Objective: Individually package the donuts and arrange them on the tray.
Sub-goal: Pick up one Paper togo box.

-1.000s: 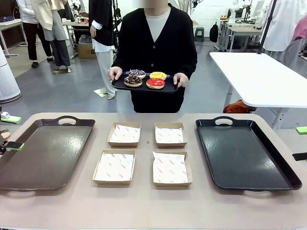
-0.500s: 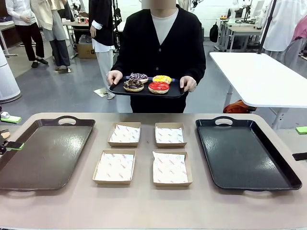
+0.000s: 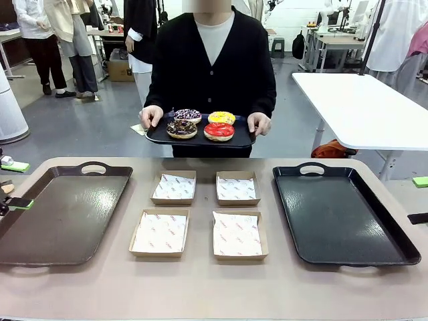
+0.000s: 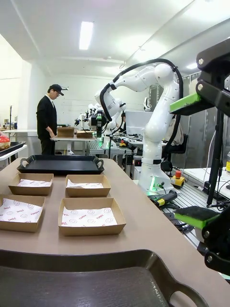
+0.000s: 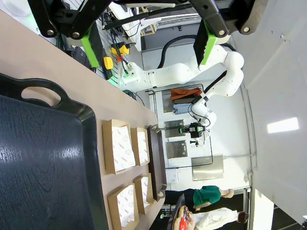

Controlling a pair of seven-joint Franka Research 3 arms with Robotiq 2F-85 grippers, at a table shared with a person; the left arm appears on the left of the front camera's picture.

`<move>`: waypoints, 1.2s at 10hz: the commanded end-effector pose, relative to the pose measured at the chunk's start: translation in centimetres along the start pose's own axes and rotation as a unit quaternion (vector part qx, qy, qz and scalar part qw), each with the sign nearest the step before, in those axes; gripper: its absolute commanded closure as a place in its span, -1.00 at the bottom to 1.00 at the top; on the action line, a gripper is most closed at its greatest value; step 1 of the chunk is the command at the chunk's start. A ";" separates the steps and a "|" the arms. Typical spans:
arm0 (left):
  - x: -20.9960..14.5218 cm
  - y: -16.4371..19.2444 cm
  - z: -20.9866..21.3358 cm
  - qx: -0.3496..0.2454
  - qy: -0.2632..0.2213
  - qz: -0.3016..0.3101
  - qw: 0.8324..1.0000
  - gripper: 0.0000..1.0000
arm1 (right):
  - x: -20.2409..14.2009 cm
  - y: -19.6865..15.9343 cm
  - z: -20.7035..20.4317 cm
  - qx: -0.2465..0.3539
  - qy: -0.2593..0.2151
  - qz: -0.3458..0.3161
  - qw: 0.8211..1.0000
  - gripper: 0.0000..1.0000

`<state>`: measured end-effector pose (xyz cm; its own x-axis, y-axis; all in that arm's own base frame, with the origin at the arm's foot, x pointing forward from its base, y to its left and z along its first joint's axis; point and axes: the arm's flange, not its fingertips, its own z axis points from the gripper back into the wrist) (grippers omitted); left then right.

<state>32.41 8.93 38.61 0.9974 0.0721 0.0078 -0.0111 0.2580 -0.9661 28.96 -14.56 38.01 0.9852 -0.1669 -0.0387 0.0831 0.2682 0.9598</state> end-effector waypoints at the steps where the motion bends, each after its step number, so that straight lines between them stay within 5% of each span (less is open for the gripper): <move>1: 0.1 -0.1 0.0 -0.009 -0.004 -0.001 1.000 -1.00 | -0.1 -0.1 0.1 0.003 -0.001 0.000 1.000 -1.00; 12: 0.1 -0.1 0.0 -0.009 -0.004 -0.001 1.000 -1.00 | -0.1 -0.1 0.1 0.003 -0.001 0.000 1.000 -1.00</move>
<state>32.41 8.93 38.61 0.9974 0.0721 0.0078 -0.0111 0.2580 -0.9661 28.96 -14.56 38.01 0.9852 -0.1669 -0.0387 0.0831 0.2682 0.9598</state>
